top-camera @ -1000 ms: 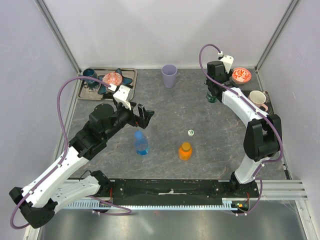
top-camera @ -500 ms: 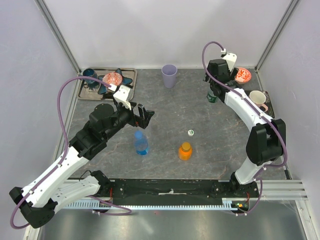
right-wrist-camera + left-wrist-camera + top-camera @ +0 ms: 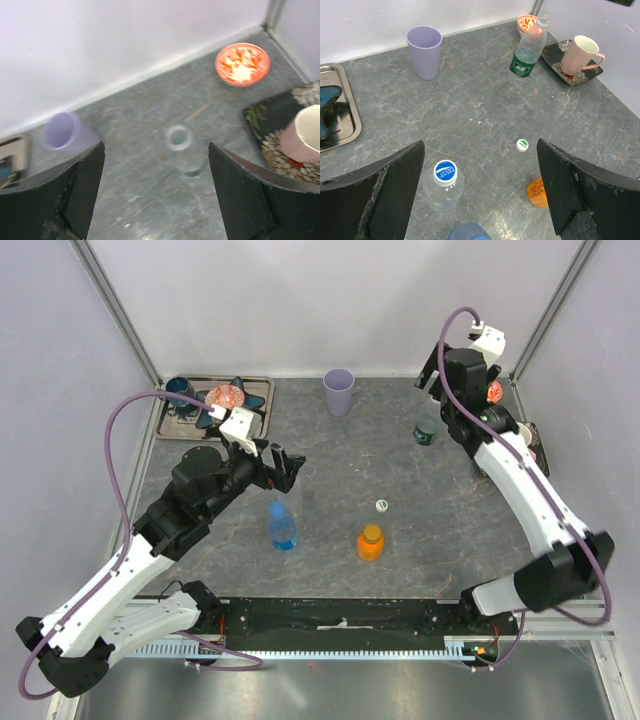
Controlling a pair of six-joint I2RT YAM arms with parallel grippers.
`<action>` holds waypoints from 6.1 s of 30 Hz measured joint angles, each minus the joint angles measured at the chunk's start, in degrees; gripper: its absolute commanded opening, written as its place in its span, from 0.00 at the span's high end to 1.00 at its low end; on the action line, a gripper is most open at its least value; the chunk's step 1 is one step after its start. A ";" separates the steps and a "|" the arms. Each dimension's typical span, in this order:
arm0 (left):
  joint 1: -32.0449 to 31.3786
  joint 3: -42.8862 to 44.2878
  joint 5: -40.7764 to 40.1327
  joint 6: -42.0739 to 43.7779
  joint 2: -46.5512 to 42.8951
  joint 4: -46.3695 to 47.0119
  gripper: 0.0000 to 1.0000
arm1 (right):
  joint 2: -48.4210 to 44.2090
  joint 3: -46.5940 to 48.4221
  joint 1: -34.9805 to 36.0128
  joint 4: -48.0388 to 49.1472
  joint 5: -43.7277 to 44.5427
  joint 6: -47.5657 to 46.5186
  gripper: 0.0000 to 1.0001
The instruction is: Unscrew the bottle caps
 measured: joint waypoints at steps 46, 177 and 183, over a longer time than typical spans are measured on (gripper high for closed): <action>0.00 -5.64 -9.60 -3.56 -10.58 -6.47 0.01 | -21.70 -37.44 38.91 -9.29 -15.37 5.09 0.11; -11.21 15.04 3.52 11.23 19.02 4.37 0.59 | -12.79 9.75 21.88 -13.66 -36.48 8.50 0.50; -11.19 14.62 3.32 11.23 18.99 4.26 0.59 | -12.90 8.48 21.92 -12.57 -36.74 8.24 1.00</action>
